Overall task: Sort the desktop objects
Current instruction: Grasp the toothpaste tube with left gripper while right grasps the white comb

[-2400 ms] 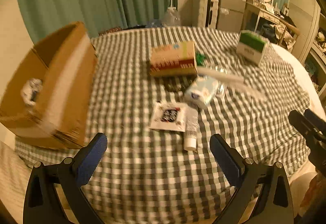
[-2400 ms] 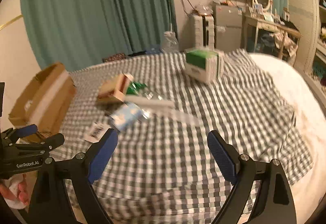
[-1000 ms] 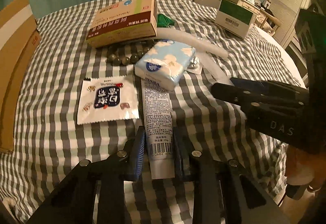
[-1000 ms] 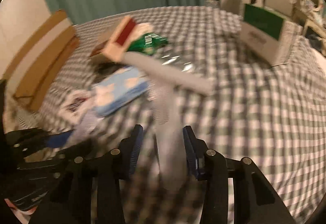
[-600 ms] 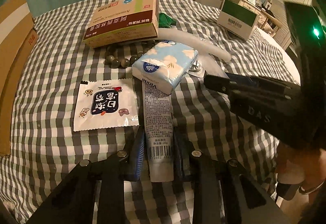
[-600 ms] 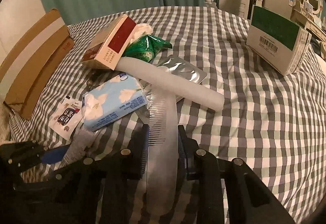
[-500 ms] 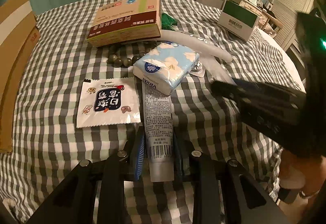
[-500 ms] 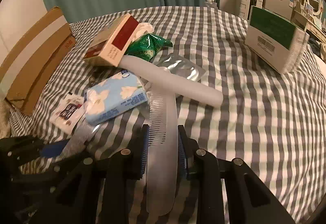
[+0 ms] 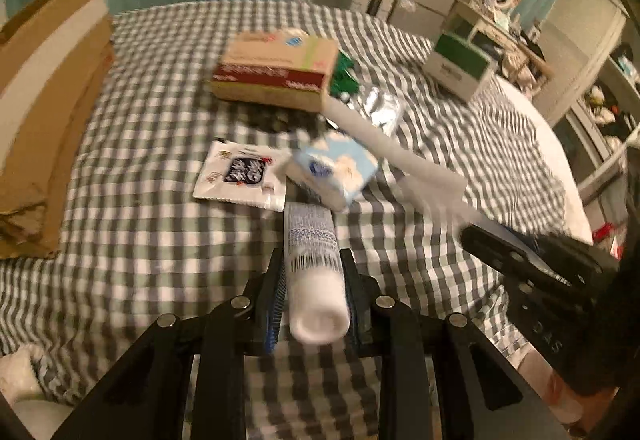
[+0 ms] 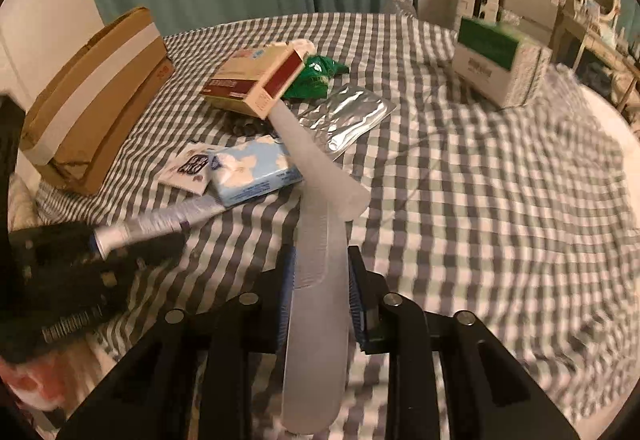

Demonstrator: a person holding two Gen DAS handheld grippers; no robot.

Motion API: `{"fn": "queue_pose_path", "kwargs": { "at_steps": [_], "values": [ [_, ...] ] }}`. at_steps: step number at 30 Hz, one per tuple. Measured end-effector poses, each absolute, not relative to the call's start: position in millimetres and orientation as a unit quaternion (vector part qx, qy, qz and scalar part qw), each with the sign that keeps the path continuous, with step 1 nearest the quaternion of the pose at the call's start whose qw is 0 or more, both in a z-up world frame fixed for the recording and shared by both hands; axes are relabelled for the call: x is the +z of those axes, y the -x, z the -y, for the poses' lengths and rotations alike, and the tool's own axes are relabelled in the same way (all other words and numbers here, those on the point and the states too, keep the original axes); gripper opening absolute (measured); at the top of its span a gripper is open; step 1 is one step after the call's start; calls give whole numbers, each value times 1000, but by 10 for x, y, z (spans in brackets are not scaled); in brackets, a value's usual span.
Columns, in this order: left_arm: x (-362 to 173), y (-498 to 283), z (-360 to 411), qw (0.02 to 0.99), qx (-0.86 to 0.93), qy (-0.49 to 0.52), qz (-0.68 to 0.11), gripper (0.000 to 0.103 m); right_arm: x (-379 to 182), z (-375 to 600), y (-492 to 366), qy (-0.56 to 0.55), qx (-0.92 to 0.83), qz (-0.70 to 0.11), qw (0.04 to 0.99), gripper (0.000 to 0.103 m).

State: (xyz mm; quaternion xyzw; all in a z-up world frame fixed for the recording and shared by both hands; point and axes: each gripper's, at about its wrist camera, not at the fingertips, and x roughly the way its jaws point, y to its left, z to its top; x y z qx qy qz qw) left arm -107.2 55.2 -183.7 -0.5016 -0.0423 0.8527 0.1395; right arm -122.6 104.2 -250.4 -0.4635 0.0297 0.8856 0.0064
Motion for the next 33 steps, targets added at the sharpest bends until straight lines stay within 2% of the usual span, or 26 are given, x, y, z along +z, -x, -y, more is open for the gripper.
{"fn": "queue_pose_path", "kwargs": {
  "at_steps": [1,5,13,14,15,17,22,23,24,26,33],
  "values": [
    [-1803,1058,-517,139,854,499,45,25,-2455,-1036,1172,461,887,-27,9,10],
    [-1699,994,-413,135,859,493,42,25,-2382,-1013,1061,460,887,-37,13,9],
    [-1955,993,-398,128,839,527,38,25,-2787,-1075,1118,512,853,-104,-4,12],
    [-2008,1019,-413,125,835,535,39,25,-2838,-1082,1133,519,849,-100,7,19],
    [-2044,1036,-418,124,832,539,39,25,-2873,-1076,1137,525,846,-92,17,32],
    [-2136,1088,-479,119,826,550,31,27,-2932,-1068,1161,531,842,-92,17,39],
    [-2374,1168,-585,107,817,566,14,27,-3023,-934,1270,534,842,-72,9,40],
    [-2369,1164,-586,107,820,562,13,26,-3025,-906,1290,529,846,-63,16,37],
    [-2352,1151,-587,110,823,557,14,26,-3019,-883,1303,521,851,-54,24,26],
    [-2314,1129,-579,117,826,550,19,25,-3000,-835,1315,515,856,-40,30,26],
    [-1815,947,-474,145,857,493,39,25,-2623,-870,1134,471,878,-87,9,24]
  ]
}}
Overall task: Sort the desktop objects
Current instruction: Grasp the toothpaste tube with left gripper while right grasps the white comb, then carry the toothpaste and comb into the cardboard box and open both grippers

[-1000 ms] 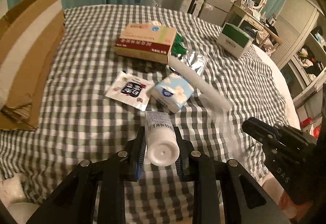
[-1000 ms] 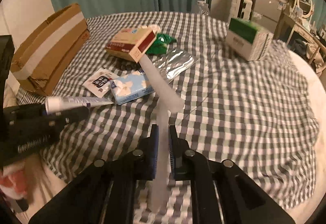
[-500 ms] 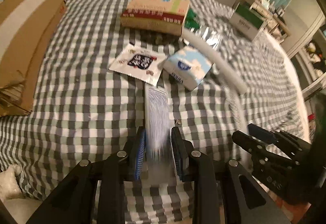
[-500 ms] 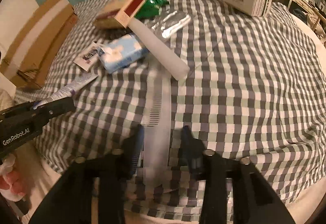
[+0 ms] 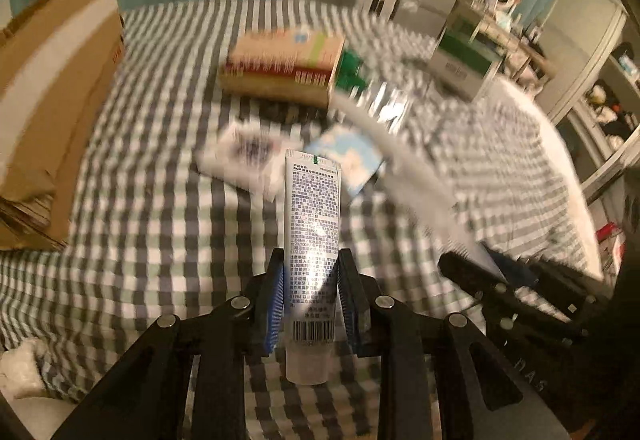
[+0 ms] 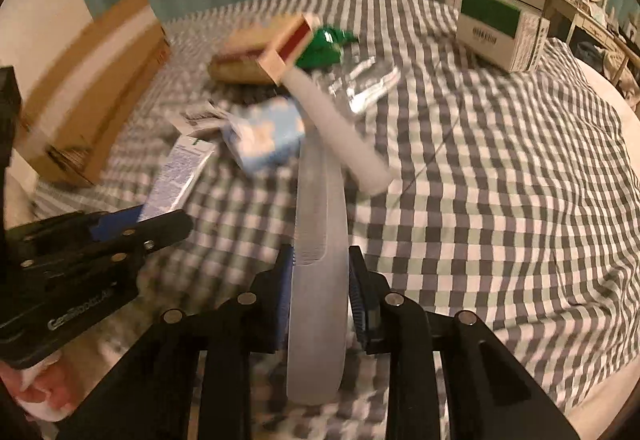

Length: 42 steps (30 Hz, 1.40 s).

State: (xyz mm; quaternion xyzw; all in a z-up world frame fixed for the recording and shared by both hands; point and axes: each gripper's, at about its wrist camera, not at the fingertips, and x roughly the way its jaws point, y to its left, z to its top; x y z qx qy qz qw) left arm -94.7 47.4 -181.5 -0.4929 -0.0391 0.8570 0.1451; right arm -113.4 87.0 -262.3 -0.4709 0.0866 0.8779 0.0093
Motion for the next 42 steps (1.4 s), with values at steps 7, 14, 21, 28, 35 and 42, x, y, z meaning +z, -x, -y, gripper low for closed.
{"fn": "queue_pose_path", "kwargs": {
  "at_steps": [7,14,21,28,35,42],
  "values": [
    [-1296,888,-319,156,875,457,44,25,-2364,-607,1052,458,886,-69,-5,4],
    [-1322,830,-124,147,874,460,56,25,-2760,-567,1046,503,861,-72,-15,2],
    [-1512,831,5,143,864,479,69,25,-2860,-538,1076,508,859,-67,0,39],
    [-1621,832,72,139,856,493,73,25,-3060,-605,1154,529,845,-78,12,45],
    [-1642,840,74,138,854,497,72,25,-3085,-551,1199,521,852,-49,20,26],
    [-1512,823,80,139,859,488,69,25,-2709,-480,1110,478,877,-44,11,26]
  ]
}}
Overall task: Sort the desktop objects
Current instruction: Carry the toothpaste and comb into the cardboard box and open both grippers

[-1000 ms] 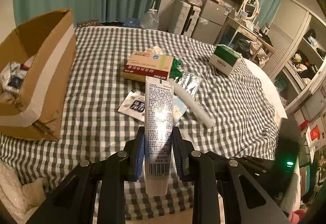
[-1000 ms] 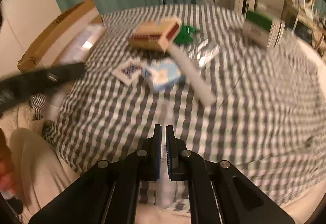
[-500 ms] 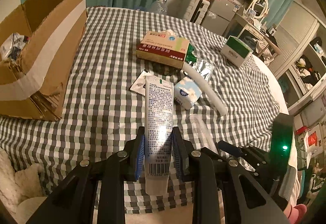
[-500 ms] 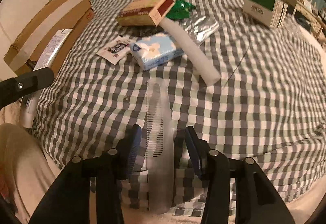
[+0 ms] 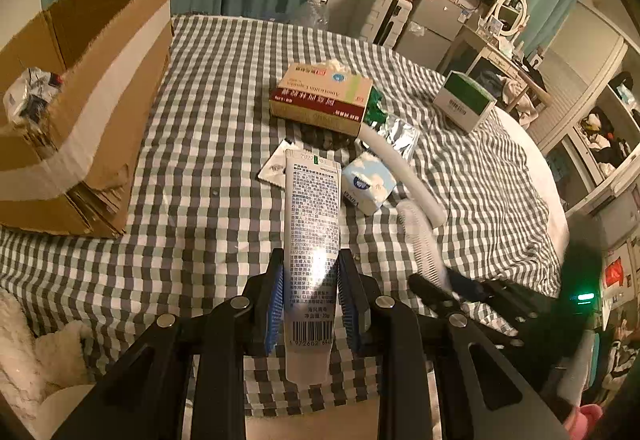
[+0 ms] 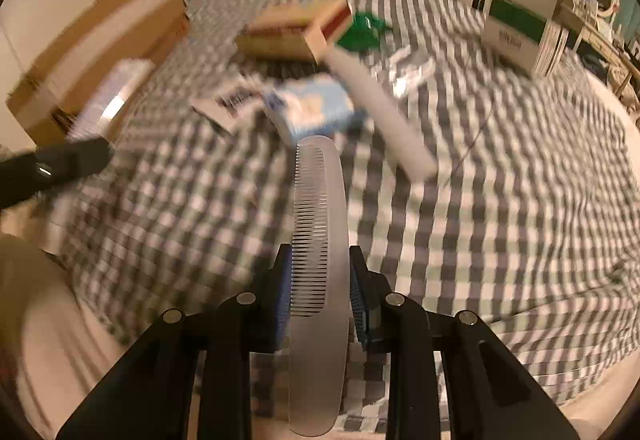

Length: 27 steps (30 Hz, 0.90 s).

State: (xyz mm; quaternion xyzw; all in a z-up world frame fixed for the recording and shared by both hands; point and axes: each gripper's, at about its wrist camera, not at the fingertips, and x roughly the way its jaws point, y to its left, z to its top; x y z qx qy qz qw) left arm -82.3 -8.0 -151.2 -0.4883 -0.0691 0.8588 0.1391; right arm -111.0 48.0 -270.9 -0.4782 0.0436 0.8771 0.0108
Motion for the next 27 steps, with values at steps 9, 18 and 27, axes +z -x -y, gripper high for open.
{"fn": "queue_pose_path", "kwargs": {
  "at_steps": [9,18,27],
  "values": [
    [-538,1023,237,149,890,424,75,25,-1518,-240,1217,385,920,-70,-31,26],
    [465,1426,985,111,915,382,59,26,-532,532,1836,323,939,-50,-110,26],
    [80,1613,2160,5,916,398,50,26,-618,1534,2612,352,916,-52,-183,26]
  ]
}}
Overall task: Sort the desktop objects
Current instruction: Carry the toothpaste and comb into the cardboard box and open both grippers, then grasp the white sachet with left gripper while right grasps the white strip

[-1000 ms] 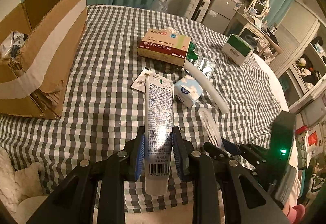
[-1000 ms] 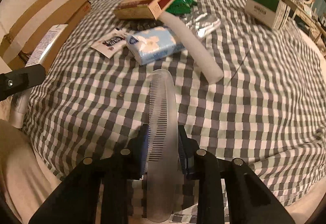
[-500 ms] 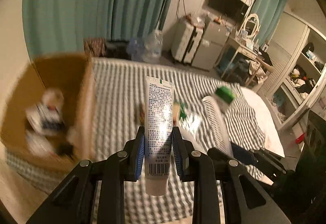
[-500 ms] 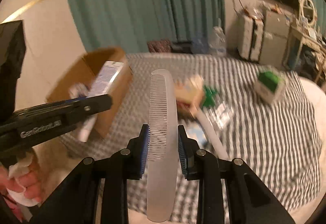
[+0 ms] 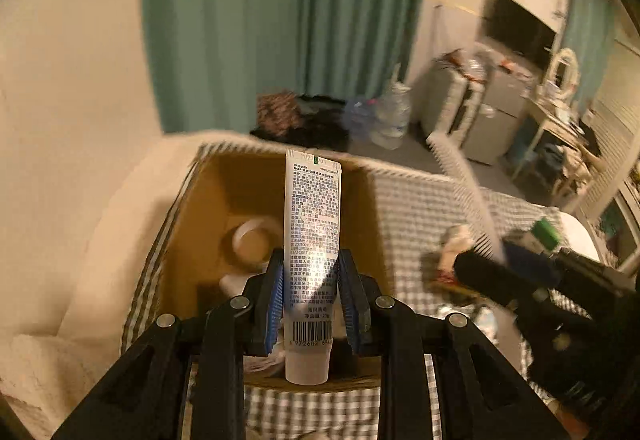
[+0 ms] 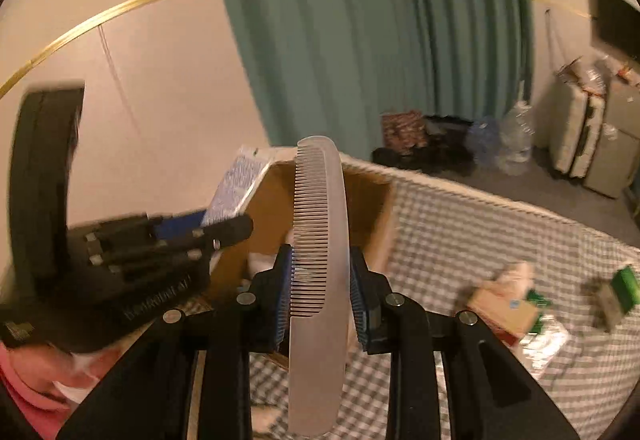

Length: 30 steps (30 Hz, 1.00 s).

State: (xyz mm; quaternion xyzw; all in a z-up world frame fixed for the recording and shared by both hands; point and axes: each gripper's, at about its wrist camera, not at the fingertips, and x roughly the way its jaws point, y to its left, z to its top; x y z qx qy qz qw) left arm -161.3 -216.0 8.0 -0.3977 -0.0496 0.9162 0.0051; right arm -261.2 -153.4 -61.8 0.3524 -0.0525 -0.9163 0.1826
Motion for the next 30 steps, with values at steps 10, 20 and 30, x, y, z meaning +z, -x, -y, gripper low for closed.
{"fn": "queue_pose_path", "kwargs": {
  "at_steps": [10,20,30],
  "values": [
    [-448,1791,2544,19,899,430,78,83,-961,1654,3094,-350,-915,98,173,71],
    [-81,1433,2195,22,927,374,32,96,-848,979,2661,-318,-929,146,125,71],
    [273,922,909,137,926,352,19,103,-659,-476,1509,-274,-953,133,14,75]
  ]
}}
